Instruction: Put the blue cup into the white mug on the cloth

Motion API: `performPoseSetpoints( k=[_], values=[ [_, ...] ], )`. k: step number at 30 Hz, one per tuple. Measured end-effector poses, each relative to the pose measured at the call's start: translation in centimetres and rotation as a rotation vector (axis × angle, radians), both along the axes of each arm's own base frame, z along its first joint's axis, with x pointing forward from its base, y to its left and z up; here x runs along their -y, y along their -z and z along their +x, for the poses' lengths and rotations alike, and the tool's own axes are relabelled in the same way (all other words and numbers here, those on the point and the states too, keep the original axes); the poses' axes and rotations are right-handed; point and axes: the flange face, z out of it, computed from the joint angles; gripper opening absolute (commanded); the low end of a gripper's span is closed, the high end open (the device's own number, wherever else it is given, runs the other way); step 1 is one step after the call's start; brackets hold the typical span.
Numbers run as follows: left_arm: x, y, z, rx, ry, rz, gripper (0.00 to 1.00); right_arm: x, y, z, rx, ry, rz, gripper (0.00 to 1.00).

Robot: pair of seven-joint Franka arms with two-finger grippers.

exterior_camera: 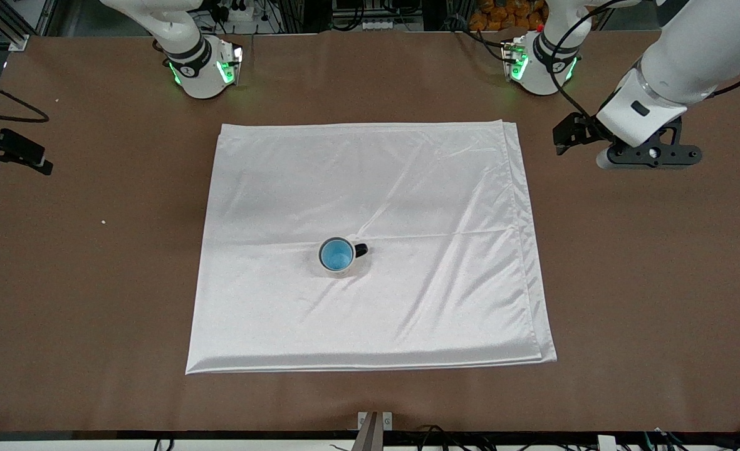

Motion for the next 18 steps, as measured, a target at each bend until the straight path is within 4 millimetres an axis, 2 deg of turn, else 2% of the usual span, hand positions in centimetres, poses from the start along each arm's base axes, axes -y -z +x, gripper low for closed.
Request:
performPoseSetpoints(
  k=[18],
  values=[
    [-0.40, 0.54, 0.37, -0.010, -0.008, 0.002, 1.00, 0.04, 0.00, 0.00, 0.000, 0.001, 0.000, 1.00]
  ],
)
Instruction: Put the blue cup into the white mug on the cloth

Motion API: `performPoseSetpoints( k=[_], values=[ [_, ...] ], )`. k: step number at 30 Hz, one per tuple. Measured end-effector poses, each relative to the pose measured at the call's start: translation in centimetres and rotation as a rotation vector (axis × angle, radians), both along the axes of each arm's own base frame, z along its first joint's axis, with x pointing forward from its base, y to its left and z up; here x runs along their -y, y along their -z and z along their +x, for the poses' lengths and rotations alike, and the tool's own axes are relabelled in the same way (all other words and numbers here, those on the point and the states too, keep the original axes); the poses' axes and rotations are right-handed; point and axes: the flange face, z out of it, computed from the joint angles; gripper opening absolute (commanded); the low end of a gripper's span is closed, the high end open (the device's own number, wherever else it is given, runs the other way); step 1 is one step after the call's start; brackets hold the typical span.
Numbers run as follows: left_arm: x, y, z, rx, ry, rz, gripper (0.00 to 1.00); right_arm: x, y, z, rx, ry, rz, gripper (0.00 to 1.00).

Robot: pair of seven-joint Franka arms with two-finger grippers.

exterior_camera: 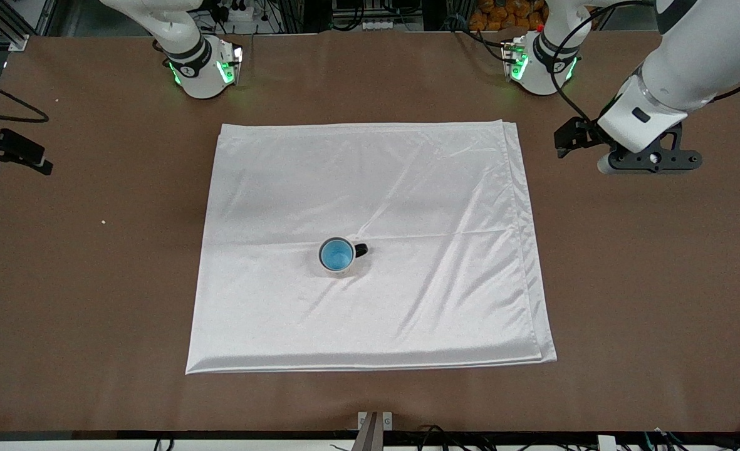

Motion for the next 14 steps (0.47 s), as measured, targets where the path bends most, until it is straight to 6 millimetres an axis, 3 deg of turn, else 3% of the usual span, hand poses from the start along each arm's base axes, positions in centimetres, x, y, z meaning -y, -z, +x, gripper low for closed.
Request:
performPoseSetpoints(
  k=[14],
  values=[
    [-0.24, 0.06, 0.23, 0.004, -0.002, 0.008, 1.00, 0.16, 0.00, -0.02, 0.000, 0.003, 0.000, 1.00]
  ],
)
